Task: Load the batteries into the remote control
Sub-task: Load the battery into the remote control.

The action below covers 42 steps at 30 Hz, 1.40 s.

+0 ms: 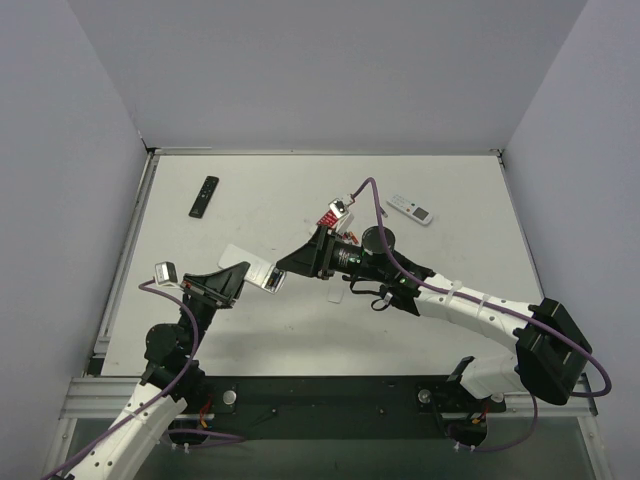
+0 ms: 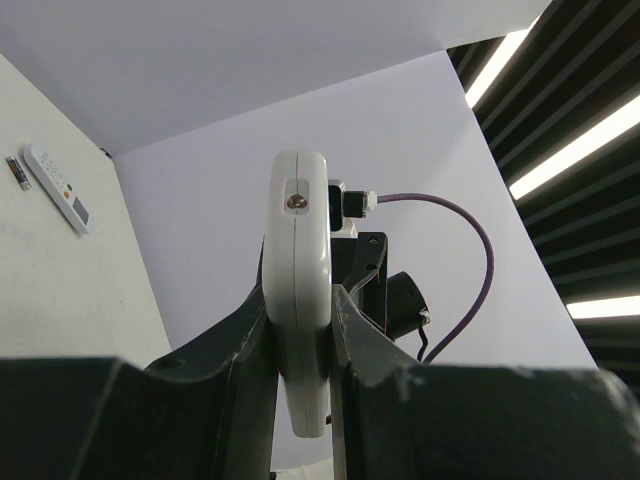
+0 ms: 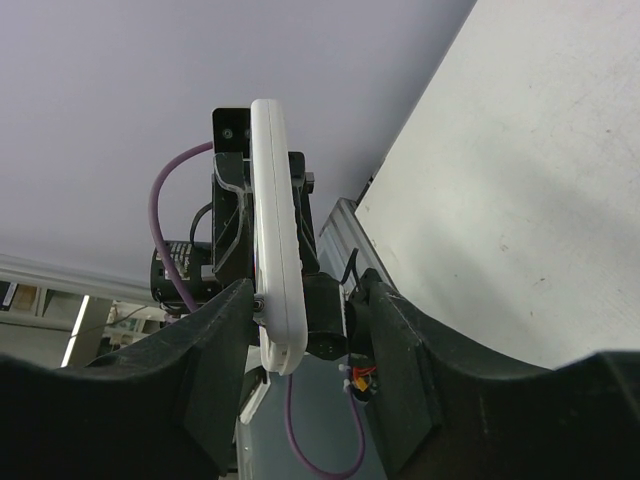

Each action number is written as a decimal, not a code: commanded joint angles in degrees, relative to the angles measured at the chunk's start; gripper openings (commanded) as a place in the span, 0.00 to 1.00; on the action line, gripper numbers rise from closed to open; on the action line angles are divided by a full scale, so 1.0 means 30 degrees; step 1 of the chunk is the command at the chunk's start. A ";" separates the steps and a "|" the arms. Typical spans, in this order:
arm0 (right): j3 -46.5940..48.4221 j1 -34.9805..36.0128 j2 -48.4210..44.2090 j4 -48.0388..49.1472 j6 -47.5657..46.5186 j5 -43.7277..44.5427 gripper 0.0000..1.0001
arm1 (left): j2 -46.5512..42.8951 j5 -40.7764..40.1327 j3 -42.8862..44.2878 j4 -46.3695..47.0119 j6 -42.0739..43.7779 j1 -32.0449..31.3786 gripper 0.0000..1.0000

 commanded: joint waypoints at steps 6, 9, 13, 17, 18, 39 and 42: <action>0.0713 0.0295 0.0131 0.0482 -0.0689 -0.0120 0.41 | -0.0065 0.0093 -0.3355 0.1723 -0.0153 0.0016 0.00; 0.0743 0.0617 0.0102 -0.0366 -0.1713 0.0377 0.39 | -0.0065 0.0093 -0.3384 0.1781 -0.0212 0.0016 0.00; 0.0860 0.1057 0.0102 -0.1394 -0.3031 0.1226 0.34 | -0.0094 0.0093 -0.3355 0.1840 -0.0300 0.0016 0.00; 0.0773 0.1496 -0.0131 -0.2478 -0.4699 0.2426 0.30 | -0.0153 0.0064 -0.3384 0.1840 -0.0329 0.0016 0.00; 0.0714 0.1584 -0.0190 -0.2857 -0.4994 0.2661 0.30 | -0.0240 0.0093 -0.3384 0.1840 -0.0329 0.0016 0.00; -0.0429 0.5068 -0.2066 -0.5907 -1.4662 1.0336 0.24 | -0.0797 -0.0112 -0.3355 0.1049 -0.0388 0.0016 0.00; -0.0137 0.5538 -0.1745 -0.6112 -1.5977 1.1713 0.23 | -0.0856 -0.0112 -0.3326 0.1020 -0.0475 0.0045 0.00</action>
